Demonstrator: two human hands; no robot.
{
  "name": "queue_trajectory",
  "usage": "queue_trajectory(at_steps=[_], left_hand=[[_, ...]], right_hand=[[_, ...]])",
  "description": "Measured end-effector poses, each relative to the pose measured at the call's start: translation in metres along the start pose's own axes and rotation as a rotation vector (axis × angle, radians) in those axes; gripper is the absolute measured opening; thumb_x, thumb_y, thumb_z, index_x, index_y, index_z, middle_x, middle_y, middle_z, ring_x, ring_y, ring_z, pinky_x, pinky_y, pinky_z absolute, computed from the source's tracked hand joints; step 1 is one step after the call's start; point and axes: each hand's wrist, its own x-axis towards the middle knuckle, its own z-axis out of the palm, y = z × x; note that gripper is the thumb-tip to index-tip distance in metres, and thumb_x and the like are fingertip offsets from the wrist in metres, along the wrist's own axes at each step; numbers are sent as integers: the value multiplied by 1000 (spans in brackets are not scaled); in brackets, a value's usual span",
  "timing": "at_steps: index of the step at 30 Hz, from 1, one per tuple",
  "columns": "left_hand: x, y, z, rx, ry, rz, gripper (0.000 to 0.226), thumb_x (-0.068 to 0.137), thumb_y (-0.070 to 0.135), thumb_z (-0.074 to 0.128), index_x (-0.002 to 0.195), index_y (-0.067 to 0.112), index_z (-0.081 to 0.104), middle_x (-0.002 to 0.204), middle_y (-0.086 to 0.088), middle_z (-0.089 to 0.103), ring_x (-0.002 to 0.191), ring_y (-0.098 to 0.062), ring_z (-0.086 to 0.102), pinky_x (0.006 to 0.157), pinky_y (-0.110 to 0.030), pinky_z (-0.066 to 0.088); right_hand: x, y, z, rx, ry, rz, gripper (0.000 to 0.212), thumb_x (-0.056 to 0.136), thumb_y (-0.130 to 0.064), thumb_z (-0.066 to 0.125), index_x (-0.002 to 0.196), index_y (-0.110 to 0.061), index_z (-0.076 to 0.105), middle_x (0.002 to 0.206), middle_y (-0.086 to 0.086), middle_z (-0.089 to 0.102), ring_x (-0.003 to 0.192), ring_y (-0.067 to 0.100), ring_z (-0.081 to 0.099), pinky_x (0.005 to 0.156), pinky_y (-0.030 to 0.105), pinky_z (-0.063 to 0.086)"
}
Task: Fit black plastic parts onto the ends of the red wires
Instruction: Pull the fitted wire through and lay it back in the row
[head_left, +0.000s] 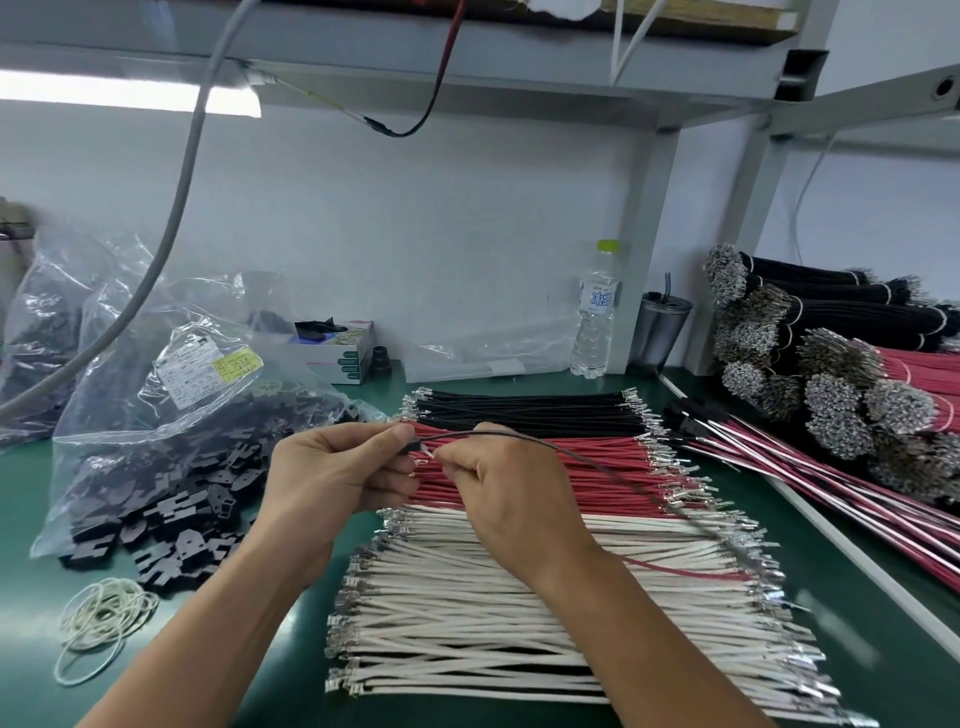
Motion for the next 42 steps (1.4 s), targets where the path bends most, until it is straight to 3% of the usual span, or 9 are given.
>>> queue_trajectory(at_steps=[3, 6, 9, 15, 23, 26, 31, 37, 42], left_hand=[[1, -1, 1, -37, 28, -25, 25, 66, 27, 88, 83, 9, 83, 77, -23, 76, 55, -23, 72, 50, -24, 58], [0, -3, 3, -55, 13, -49, 34, 61, 34, 90, 83, 9, 83, 77, -20, 76, 57, -22, 72, 52, -24, 58], [0, -4, 2, -40, -7, -69, 36, 60, 36, 90, 82, 8, 83, 76, -18, 76, 56, -21, 71, 52, -25, 59], [2, 1, -2, -123, -76, -119, 17, 74, 28, 82, 76, 11, 83, 74, -15, 74, 54, -19, 71, 49, -23, 58], [2, 3, -3, -151, -127, -120, 31, 74, 26, 79, 91, 1, 77, 74, -17, 73, 54, -19, 70, 49, -24, 59], [2, 3, -4, -142, -158, -112, 26, 73, 26, 79, 86, 4, 81, 77, -18, 74, 55, -19, 71, 51, -24, 59], [3, 4, -6, -109, -173, -90, 37, 66, 29, 84, 92, 2, 81, 77, -19, 74, 56, -20, 70, 52, -25, 59], [1, 2, -5, -134, -233, -70, 27, 74, 23, 78, 94, 4, 82, 80, -19, 75, 60, -21, 71, 55, -27, 60], [1, 2, -7, -94, -233, -67, 26, 76, 20, 77, 95, 3, 80, 80, -20, 74, 61, -23, 71, 55, -27, 60]], right_hand=[[3, 0, 2, 285, 15, 159, 18, 95, -21, 66, 109, -22, 78, 97, -6, 77, 59, -9, 52, 72, 22, 51], [3, 1, 1, 97, -16, 46, 19, 97, -22, 61, 105, -25, 77, 95, -7, 71, 71, 7, 61, 72, 30, 54], [1, 2, -1, -160, -17, -162, 19, 99, -21, 55, 98, -26, 74, 88, -6, 60, 70, 18, 60, 58, 36, 51], [-2, 10, -10, 17, 208, -75, 16, 98, -25, 63, 105, -29, 77, 90, -13, 64, 73, 6, 62, 58, 27, 51], [-4, 6, -11, -38, 213, -180, 15, 96, -21, 66, 105, -26, 78, 87, -12, 62, 68, 6, 60, 51, 30, 51], [-3, 6, -12, -5, 205, -143, 15, 96, -22, 66, 103, -27, 79, 88, -13, 63, 70, 6, 61, 53, 31, 51], [-4, 2, -16, -36, 189, -168, 17, 91, -20, 65, 96, -27, 80, 85, -12, 65, 67, 6, 61, 53, 30, 50], [1, 7, -13, 190, 96, 68, 14, 89, -22, 67, 92, -29, 79, 88, -16, 69, 82, 3, 63, 74, 35, 54], [-5, 6, -20, -18, 114, -169, 16, 93, -21, 65, 99, -25, 80, 88, -11, 66, 73, 11, 63, 60, 34, 52]])
